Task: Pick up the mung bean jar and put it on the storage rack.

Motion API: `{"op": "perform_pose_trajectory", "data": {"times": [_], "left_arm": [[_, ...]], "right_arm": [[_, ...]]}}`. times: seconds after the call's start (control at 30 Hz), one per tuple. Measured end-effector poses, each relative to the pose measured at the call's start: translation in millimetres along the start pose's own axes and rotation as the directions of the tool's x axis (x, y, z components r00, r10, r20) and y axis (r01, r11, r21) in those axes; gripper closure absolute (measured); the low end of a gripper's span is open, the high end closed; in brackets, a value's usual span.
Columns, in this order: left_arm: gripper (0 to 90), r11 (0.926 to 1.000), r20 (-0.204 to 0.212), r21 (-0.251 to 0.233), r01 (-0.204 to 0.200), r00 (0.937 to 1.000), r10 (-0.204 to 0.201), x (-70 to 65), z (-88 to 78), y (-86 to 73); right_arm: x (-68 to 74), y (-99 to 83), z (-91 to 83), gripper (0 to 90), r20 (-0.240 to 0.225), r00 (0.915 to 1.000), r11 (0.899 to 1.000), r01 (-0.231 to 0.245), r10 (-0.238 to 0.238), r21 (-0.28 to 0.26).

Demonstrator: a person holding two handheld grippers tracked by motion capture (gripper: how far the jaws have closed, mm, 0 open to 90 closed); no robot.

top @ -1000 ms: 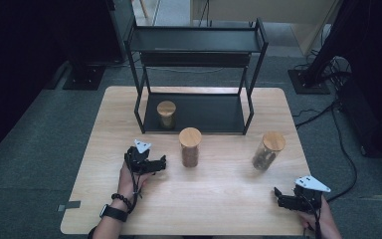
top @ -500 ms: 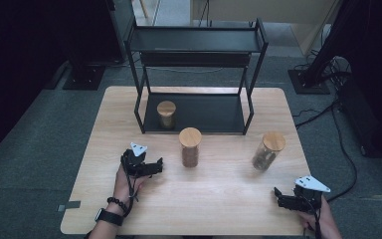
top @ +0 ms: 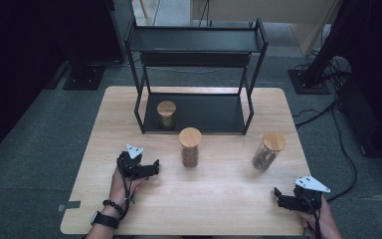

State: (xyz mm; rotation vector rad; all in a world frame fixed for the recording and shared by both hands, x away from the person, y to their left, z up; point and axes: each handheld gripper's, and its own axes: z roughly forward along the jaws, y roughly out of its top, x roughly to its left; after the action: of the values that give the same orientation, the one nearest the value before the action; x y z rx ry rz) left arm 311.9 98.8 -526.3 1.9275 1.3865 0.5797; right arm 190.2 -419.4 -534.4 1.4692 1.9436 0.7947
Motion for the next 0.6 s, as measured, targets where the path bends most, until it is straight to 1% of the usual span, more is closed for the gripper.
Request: {"op": "perform_pose_trajectory", "data": {"times": [0.13,0.2,0.3,0.6], "left_arm": [[2.7,1.0000,0.000,0.006,-0.003,1.0000,0.003,1.9,-2.2,-2.2],[2.6,0.9998,-0.002,0.015,-0.012,0.9999,0.012,3.5,-2.9,-2.9],[2.5,0.9998,-0.008,0.014,-0.013,0.9999,0.013,5.9,-4.4,-4.1],[2.5,1.0000,-0.011,0.005,-0.004,0.9999,0.004,13.0,-10.7,-9.1]], "right_arm": [[0.0,0.0,0.0,0.0,0.001,1.0000,1.000,0.001,-0.001,0.000],[0.0,0.0,0.0,0.0,0.001,1.0000,1.000,0.001,-0.001,-0.001],[0.2,-0.1,-0.1,0.0,0.003,1.0000,1.000,0.004,-0.004,-0.002],[0.1,0.0,0.0,0.0,0.001,1.0000,1.000,0.002,-0.002,-0.001]]}}
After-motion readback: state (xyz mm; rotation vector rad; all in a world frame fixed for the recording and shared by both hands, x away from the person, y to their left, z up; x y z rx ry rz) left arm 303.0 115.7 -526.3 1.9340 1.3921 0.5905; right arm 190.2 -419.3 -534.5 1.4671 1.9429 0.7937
